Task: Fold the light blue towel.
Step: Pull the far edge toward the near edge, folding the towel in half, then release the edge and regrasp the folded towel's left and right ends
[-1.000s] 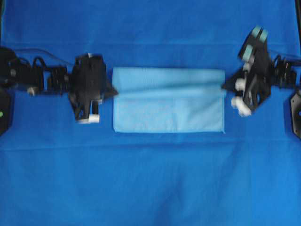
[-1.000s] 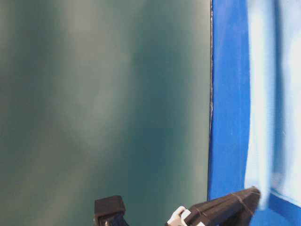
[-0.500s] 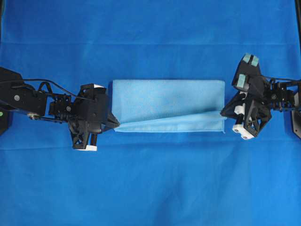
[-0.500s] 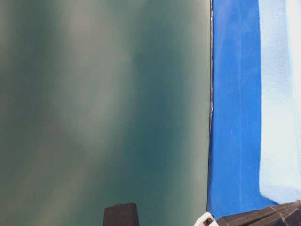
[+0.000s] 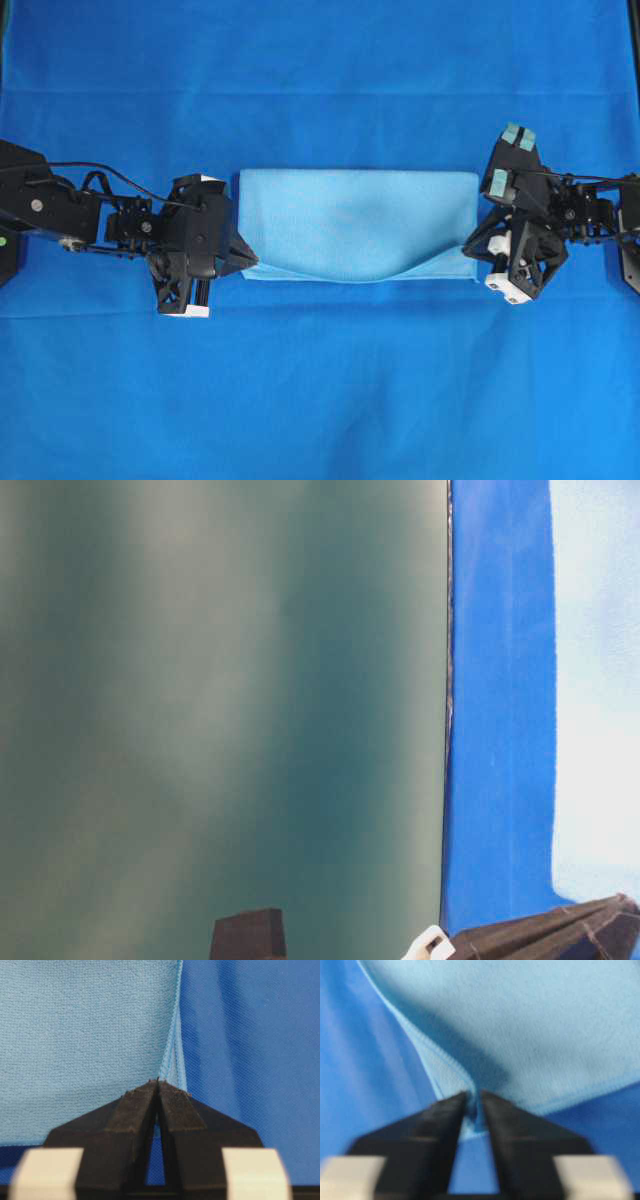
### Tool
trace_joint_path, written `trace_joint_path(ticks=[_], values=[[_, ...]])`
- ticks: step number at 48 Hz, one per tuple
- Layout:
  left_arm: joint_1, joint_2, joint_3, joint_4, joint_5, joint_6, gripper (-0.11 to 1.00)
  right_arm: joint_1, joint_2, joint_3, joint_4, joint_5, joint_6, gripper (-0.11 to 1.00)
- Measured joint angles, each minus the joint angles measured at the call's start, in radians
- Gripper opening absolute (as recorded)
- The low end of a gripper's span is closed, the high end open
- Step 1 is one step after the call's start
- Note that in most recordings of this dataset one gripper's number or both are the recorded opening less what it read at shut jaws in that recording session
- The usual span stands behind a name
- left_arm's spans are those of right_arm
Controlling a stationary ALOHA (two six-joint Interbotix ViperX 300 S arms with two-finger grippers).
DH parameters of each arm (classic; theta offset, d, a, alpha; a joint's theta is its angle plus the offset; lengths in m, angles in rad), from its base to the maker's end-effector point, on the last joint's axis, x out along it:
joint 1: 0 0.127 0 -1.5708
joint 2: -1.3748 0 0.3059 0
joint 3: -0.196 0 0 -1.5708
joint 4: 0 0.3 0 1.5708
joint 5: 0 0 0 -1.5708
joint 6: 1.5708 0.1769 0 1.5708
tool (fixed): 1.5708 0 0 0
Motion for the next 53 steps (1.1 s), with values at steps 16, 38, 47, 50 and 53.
trace_joint_path(ticks=[16,38,47,50,53], values=[[0.02,-0.083,0.0,0.0,0.041,0.049,0.61,0.025,-0.069,-0.032,-0.025,0.097,-0.006,0.61],[0.189,-0.025,-0.041,0.0,0.046,0.16,0.61,-0.236,-0.081,-0.038,-0.221,0.124,-0.006,0.61],[0.236,0.038,-0.06,0.0,0.044,0.181,0.61,-0.304,0.006,-0.037,-0.259,0.097,-0.008,0.61],[0.252,0.051,-0.063,0.0,0.041,0.19,0.61,-0.325,0.043,-0.038,-0.272,0.071,-0.008,0.61],[0.273,0.064,-0.061,0.0,0.032,0.19,0.61,-0.342,0.075,-0.038,-0.281,0.048,-0.008,0.61]])
